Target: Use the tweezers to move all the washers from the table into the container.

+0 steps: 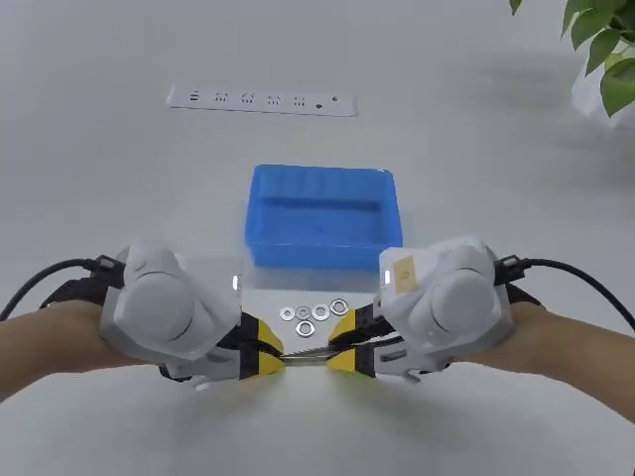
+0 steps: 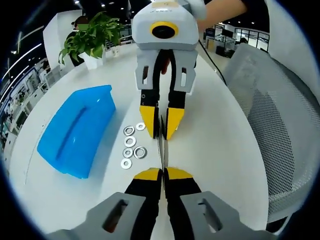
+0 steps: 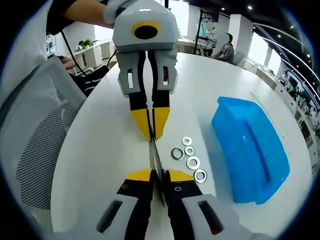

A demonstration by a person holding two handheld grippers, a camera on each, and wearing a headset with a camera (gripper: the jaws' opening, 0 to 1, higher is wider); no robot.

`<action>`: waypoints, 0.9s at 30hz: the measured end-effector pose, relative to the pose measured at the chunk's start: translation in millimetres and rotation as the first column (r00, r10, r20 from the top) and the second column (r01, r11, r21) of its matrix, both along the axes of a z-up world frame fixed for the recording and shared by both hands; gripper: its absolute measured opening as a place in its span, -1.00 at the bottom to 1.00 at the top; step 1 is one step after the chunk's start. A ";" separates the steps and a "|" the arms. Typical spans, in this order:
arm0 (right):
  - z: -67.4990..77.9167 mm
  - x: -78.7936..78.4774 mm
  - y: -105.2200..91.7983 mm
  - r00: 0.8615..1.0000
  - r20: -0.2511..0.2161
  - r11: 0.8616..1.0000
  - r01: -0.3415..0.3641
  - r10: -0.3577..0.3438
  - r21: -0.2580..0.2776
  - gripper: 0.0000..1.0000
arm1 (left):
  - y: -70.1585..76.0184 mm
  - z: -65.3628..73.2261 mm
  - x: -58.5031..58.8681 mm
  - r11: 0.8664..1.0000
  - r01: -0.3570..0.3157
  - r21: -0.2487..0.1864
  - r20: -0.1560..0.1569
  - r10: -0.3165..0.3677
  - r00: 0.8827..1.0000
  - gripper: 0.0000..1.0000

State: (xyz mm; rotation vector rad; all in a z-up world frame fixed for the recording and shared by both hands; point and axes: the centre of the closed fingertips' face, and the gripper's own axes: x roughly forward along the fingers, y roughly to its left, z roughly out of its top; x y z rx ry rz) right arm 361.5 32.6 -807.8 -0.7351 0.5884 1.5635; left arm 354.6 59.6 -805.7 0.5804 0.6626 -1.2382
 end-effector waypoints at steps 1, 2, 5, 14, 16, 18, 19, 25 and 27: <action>0.0 -1.5 0.2 1.000 0.005 1.000 -0.005 0.005 -0.004 -0.82 | 1.4 0.1 1.6 0.999 -0.031 0.008 -0.011 0.031 0.999 -0.88; 0.4 -1.8 -0.1 0.999 0.030 1.000 -0.023 0.024 -0.012 -0.83 | 1.4 0.1 2.6 0.999 -0.037 0.017 -0.007 0.037 0.999 -0.88; 0.5 -2.8 -0.4 0.999 0.046 1.000 -0.024 0.025 -0.020 -0.85 | 1.4 0.1 2.4 0.997 -0.013 0.077 0.043 0.009 0.999 -0.89; 4.8 -2.4 2.7 0.992 0.119 0.999 -0.040 0.041 -0.013 -0.86 | 6.4 10.2 -0.1 0.993 -0.059 0.103 0.009 0.058 0.998 -0.90; 11.7 -2.5 6.8 0.992 0.124 0.999 -0.032 0.027 0.037 -0.86 | 9.9 17.7 -1.2 0.992 -0.044 0.116 0.023 0.041 0.999 -0.91; 15.8 -3.7 8.7 0.992 0.125 0.998 -0.028 0.020 0.065 -0.86 | 12.1 26.6 -3.1 0.992 -0.031 0.119 0.032 0.028 0.999 -0.91; 17.9 -4.3 9.8 0.992 0.126 0.996 -0.028 0.017 0.079 -0.86 | 12.4 29.5 -3.9 0.992 -0.017 0.126 0.038 0.013 0.999 -0.91; 21.5 -6.8 13.6 0.992 0.125 0.993 -0.008 -0.008 0.122 -0.86 | 8.1 49.8 -7.6 0.992 0.017 0.124 0.092 -0.028 0.995 -0.91; 20.9 -9.2 13.0 0.994 0.113 0.992 -0.005 -0.010 0.129 -0.85 | 2.2 56.8 -12.4 0.993 0.030 0.113 0.097 -0.041 0.994 -0.91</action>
